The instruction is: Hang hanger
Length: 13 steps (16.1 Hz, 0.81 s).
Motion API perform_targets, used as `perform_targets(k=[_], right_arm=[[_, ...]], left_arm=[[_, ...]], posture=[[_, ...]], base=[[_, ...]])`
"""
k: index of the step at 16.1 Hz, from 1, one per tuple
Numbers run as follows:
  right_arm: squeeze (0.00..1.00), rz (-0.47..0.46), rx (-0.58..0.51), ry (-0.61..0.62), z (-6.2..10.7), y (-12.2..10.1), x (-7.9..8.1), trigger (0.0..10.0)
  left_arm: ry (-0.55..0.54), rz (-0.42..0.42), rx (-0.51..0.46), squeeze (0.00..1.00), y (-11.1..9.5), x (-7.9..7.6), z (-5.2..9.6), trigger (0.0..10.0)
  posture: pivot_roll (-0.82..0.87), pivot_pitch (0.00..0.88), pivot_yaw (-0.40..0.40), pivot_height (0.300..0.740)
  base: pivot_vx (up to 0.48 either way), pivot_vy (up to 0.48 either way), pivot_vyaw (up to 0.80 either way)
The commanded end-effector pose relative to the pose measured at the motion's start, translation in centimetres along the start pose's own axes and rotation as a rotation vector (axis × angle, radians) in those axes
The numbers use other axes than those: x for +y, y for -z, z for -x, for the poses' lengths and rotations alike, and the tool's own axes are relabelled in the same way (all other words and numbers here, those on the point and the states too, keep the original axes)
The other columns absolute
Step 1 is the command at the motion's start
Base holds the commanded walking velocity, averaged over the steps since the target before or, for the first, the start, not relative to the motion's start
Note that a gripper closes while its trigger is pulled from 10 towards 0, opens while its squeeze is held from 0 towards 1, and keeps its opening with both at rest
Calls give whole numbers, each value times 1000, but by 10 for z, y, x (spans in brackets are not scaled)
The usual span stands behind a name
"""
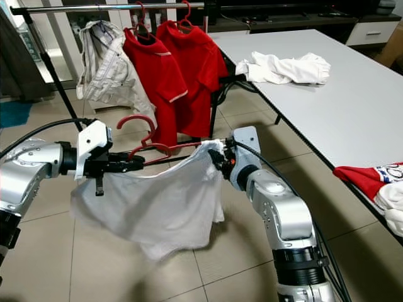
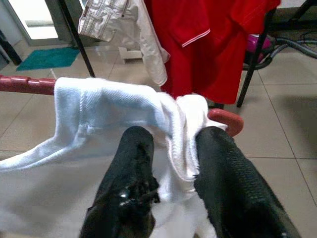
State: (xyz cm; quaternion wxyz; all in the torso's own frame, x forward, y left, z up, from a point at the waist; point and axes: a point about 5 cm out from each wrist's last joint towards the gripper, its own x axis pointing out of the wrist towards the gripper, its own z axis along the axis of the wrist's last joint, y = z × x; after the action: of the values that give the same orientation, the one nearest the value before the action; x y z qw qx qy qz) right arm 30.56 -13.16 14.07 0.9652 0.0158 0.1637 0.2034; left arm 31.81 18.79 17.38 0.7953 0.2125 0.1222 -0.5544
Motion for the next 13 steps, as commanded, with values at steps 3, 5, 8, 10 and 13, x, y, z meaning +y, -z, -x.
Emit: perform_targets(k=[3,5,8,10,13], right_arm=[[0,6,1,22,1,2,-6,0],[0,9,0,26,0,2,-8,0],[0,31,0,43,1,2,-12,0],[0,35,-2,51,1,2,-13,0],[0,49,-12,71,1,0,-18,0]], left_arm=[[6,-31,-35,0,-11,0,4,0],[6,-32,-33,0,-11,0,4,0],[-1,-32,-28,0,-10,1,5,0],[-7,-33,-24,0,-10,1,5,0],[-15,-36,-8,0,-7,2,6,0]], posture=[[-107,0,10,740],[-107,0,9,740],[-108,0,8,740],[-107,0,8,740],[-108,0,8,740]], base=[[0,0,0],[0,0,0],[0,0,0],[0,0,0],[0,0,0]])
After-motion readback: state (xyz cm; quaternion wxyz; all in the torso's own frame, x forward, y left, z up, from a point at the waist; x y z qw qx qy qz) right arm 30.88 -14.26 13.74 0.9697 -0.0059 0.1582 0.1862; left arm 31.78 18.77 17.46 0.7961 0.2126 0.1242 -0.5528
